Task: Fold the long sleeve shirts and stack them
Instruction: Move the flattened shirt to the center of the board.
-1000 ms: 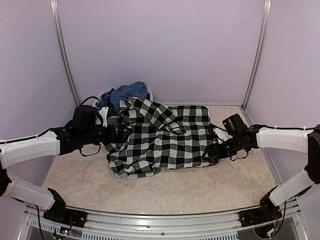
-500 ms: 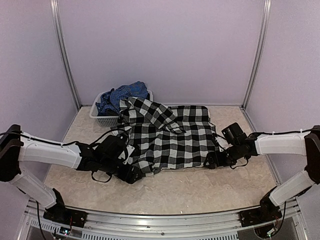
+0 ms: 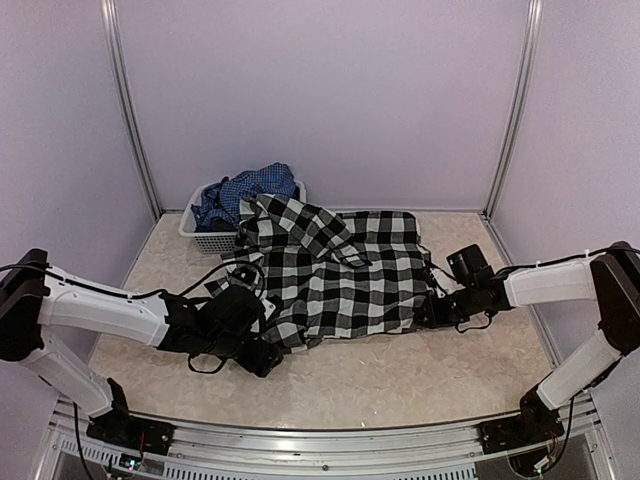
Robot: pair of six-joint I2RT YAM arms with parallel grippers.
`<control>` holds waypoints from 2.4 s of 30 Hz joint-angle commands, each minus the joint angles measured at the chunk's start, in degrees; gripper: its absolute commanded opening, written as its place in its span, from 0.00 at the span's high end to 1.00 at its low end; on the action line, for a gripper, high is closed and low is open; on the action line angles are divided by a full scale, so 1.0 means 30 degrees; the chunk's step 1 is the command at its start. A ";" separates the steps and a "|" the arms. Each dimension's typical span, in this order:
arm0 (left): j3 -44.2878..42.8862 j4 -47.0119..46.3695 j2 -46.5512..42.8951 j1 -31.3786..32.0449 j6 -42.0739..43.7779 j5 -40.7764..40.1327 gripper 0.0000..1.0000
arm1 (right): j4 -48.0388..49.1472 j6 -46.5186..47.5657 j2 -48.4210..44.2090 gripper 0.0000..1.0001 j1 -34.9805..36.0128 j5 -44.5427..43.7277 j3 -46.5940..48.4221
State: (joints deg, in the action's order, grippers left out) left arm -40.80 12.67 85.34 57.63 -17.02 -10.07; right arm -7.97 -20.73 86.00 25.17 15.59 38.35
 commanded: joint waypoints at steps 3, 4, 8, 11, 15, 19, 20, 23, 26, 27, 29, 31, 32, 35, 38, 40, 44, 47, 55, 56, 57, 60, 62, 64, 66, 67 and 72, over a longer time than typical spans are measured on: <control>0.0261 -0.0853 -0.2915 0.2223 0.1440 -0.0783 0.18 | -0.1136 0.0533 -0.1295 1.00 -0.0434 -0.0108 0.0634; 0.0407 -0.1065 -0.3144 0.2440 0.1627 -0.0286 0.20 | -0.1477 0.0572 -0.1503 1.00 -0.0448 -0.0164 0.0837; -0.0003 -0.0904 -0.2420 0.2639 0.2465 0.0666 0.29 | -0.3233 0.0983 -0.2004 1.00 -0.0546 -0.0535 0.1908; -0.0766 -0.0335 -0.0947 0.2637 0.3298 0.1191 0.32 | -0.4339 0.1364 -0.2303 1.00 -0.0849 -0.0722 0.2657; -0.1622 -0.0403 0.0505 0.2588 0.4302 0.1243 0.32 | -0.5276 0.2034 -0.2510 1.00 -0.1486 -0.0798 0.3794; -0.2379 -0.1008 0.1574 0.2068 0.5270 0.1865 0.33 | -0.5758 0.2584 -0.1964 1.00 -0.1901 -0.0452 0.5033; -0.2567 -0.1140 0.1944 0.1941 0.5479 0.2045 0.33 | -0.5845 0.2733 -0.1729 1.00 -0.1975 -0.0383 0.5338; -0.3202 -0.1162 0.2999 0.1658 0.6104 0.2704 0.35 | -0.6019 0.3029 -0.0946 1.00 -0.2128 -0.0191 0.6411; -0.3632 -0.1310 0.3696 0.1577 0.6829 0.3860 0.39 | -0.6032 0.3333 -0.0029 1.00 -0.2326 0.0064 0.7216; -0.3779 -0.1306 0.3971 0.1590 0.7021 0.4315 0.40 | -0.6051 0.3420 0.0212 1.00 -0.2387 0.0125 0.7445; -0.4101 -0.1344 0.4267 0.1604 0.7289 0.4933 0.41 | -0.6046 0.3575 0.0587 1.00 -0.2492 0.0239 0.7822; -0.4303 -0.1473 0.4401 0.1585 0.7460 0.5660 0.41 | -0.6083 0.3693 0.0837 1.00 -0.2551 0.0334 0.8097; -0.4492 -0.1384 0.4535 0.1566 0.7536 0.5815 0.41 | -0.6083 0.3751 0.0928 1.00 -0.2580 0.0378 0.8178; -0.4991 -0.1065 0.5049 0.1305 0.7657 0.6156 0.42 | -0.6015 0.3803 0.1026 1.00 -0.2624 0.0458 0.8249; -0.5168 -0.1036 0.5547 0.0926 0.7844 0.6111 0.41 | -0.5972 0.3837 0.1042 1.00 -0.2649 0.0516 0.8238; -0.5355 -0.0930 0.5843 0.0659 0.7857 0.5676 0.41 | -0.5932 0.3863 0.1000 1.00 -0.2655 0.0583 0.8201; -0.5298 -0.1287 0.5992 0.0257 0.7946 0.5577 0.38 | -0.5797 0.3858 0.0874 1.00 -0.2648 0.0553 0.7984; -0.5360 -0.1321 0.6163 0.0068 0.8030 0.5370 0.37 | -0.5738 0.3895 0.0876 1.00 -0.2677 0.0521 0.7865; -0.5299 -0.0443 0.7215 0.0424 0.8336 0.5357 0.50 | -0.5723 0.3965 0.0585 1.00 -0.2756 0.0451 0.7842; -0.5247 -0.0443 0.7283 0.0534 0.8294 0.5334 0.52 | -0.5723 0.3964 0.0541 1.00 -0.2756 0.0444 0.7842; -0.5240 -0.0417 0.7407 0.0563 0.8182 0.5171 0.56 | -0.5723 0.3968 0.0503 1.00 -0.2800 0.0455 0.7842; -0.5399 -0.0128 0.7906 0.0493 0.7931 0.4959 0.77 | -0.5696 0.3958 0.0431 1.00 -0.2816 0.0627 0.7782; -0.5415 0.0005 0.8078 0.0640 0.7948 0.4553 0.86 | -0.5694 0.3986 0.0408 1.00 -0.2807 0.0610 0.7773; -0.5366 0.0055 0.7921 0.0800 0.7971 0.4332 0.90 | -0.5722 0.4007 0.0365 1.00 -0.2821 0.0501 0.7746; -0.5302 0.0012 0.7252 0.0871 0.7909 0.4592 0.97 | -0.5800 0.3931 0.0369 1.00 -0.2794 0.0418 0.7779; -0.5276 -0.0104 0.6730 0.0847 0.7892 0.4942 1.00 | -0.5828 0.3861 0.0368 1.00 -0.2794 0.0352 0.7761; -0.4449 -0.0901 0.2733 0.0648 0.7849 0.8477 1.00 | -0.5892 0.3500 0.0116 1.00 -0.2981 -0.0387 0.7363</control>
State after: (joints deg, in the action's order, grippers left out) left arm -55.86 9.39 103.24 59.57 6.81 6.46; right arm -25.50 -9.45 88.60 17.28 16.32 61.30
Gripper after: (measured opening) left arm 0.003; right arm 0.006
